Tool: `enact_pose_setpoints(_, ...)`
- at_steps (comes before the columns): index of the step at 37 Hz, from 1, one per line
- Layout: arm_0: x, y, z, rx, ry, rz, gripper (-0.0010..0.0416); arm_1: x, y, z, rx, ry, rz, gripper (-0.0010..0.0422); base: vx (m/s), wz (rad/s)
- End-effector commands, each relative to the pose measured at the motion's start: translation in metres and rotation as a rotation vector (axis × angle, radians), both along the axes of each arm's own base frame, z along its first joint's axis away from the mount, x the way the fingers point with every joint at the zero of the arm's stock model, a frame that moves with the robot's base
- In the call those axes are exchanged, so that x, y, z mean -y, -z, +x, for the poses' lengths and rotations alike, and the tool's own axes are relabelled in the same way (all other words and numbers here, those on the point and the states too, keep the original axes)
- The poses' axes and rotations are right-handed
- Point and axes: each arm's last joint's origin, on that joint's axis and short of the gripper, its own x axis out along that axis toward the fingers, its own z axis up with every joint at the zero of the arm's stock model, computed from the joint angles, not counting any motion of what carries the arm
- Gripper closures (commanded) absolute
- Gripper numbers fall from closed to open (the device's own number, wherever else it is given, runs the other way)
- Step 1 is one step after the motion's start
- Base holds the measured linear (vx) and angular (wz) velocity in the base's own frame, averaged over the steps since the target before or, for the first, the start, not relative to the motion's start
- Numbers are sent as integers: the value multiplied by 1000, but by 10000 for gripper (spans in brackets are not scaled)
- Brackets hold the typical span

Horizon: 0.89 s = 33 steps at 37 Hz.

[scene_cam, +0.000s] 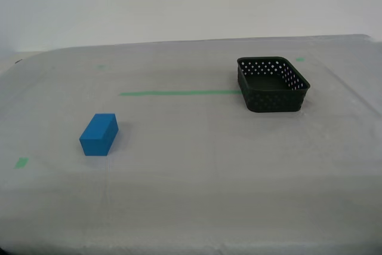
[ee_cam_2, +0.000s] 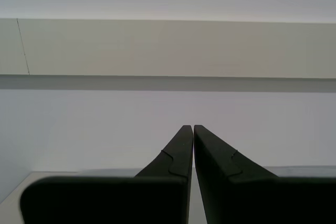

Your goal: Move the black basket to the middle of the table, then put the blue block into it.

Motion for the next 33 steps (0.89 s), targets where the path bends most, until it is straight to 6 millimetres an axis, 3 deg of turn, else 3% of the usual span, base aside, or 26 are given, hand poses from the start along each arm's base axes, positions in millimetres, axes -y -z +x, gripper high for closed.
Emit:
enact_pose_setpoints(1, 0, -1, 0, 4, -2, 5, 406, 0, 0, 0, 2, -1, 2, 412, 0, 0)
enact_pose_setpoints(33, 0, 0, 0, 0, -2, 7, 406, 0, 0, 0, 2, -1, 2, 412, 0, 0)
